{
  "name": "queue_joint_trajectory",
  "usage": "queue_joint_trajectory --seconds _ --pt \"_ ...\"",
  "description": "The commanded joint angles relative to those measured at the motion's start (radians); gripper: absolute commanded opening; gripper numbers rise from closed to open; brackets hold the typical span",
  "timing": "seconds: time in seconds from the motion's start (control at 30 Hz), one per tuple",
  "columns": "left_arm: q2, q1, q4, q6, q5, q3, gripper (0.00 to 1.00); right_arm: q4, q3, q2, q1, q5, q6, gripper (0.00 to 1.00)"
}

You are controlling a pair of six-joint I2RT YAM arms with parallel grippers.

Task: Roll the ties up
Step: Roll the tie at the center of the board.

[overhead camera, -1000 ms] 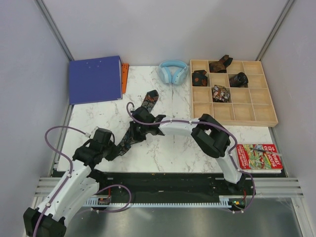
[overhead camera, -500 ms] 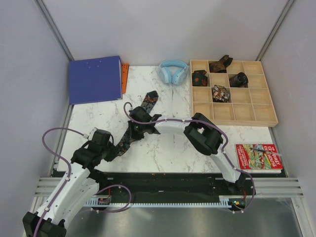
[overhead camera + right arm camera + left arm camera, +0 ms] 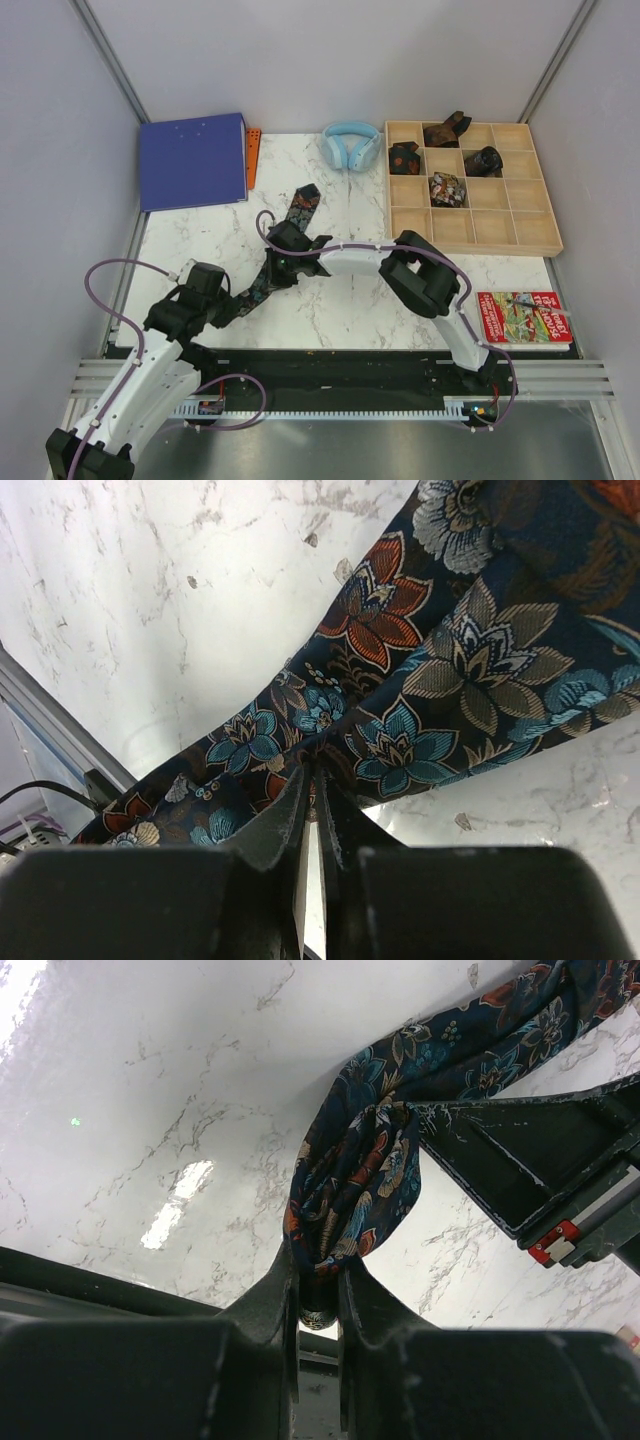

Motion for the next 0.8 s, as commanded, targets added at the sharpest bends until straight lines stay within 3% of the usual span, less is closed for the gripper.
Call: queue_joint_trajectory --seconds 0.0,0.4,0.77 --pt "0.006 -0.004 -0.01 -0.031 -0.026 0.041 0.02 -0.136 0.001 -0.021 0.0 0.073 -0.023 0.14" --pt "0.019 -0.004 -0.016 -0.025 -0.023 0.052 0.02 -0.208 0.11 -0.137 -0.012 0.093 -0.069 0.17" --pt "0.026 -0.004 -0.015 -0.025 -0.023 0.054 0.02 -0.138 0.141 -0.048 0.037 0.006 -0.055 0.16"
